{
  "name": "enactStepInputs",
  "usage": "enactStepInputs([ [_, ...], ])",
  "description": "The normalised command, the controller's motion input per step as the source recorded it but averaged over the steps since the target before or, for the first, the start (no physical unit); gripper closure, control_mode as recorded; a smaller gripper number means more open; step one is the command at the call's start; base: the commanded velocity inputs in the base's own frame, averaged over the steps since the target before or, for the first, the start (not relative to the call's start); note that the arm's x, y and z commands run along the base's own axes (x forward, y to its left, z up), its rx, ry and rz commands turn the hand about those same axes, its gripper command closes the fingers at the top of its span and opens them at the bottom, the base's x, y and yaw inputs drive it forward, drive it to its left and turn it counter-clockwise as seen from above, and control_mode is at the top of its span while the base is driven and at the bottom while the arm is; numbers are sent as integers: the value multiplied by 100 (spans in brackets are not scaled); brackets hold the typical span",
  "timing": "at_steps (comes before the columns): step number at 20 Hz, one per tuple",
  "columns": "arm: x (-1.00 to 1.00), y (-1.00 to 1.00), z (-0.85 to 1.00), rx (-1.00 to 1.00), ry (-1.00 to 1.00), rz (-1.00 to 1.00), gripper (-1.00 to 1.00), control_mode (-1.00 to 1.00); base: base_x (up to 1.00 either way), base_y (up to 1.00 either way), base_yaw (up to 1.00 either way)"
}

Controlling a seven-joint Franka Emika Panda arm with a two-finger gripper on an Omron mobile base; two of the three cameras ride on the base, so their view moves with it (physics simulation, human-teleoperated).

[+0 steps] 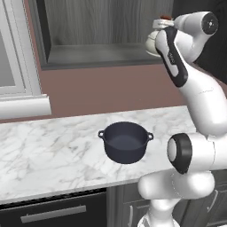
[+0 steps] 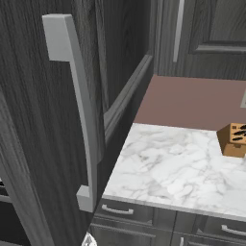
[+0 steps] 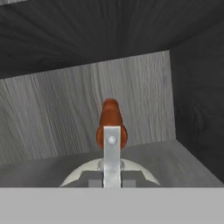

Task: Pick the kettle from the cabinet and place it on a stove burner. Then pick the pot from the counter and place it on another stove burner. Finally, turn both burners on.

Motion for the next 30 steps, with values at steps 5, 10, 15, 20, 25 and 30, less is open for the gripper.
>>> enactStepInputs([
  [5, -62, 0, -8, 0, -5, -5, 100, -100, 0, 0, 0],
  [10, -59, 0, 0, 0, -1, -4, 100, -100, 0, 0, 0],
  [15, -60, 10, -7, 0, 0, -1, 100, -100, 0, 0, 0],
  [20, -42, 12, -7, 0, 0, 0, 100, -100, 0, 0, 0],
  [25, -30, 10, -11, 0, 1, 0, 100, -100, 0, 0, 0],
  [30, -28, 13, -9, 0, 6, 0, 100, -100, 0, 0, 0],
])
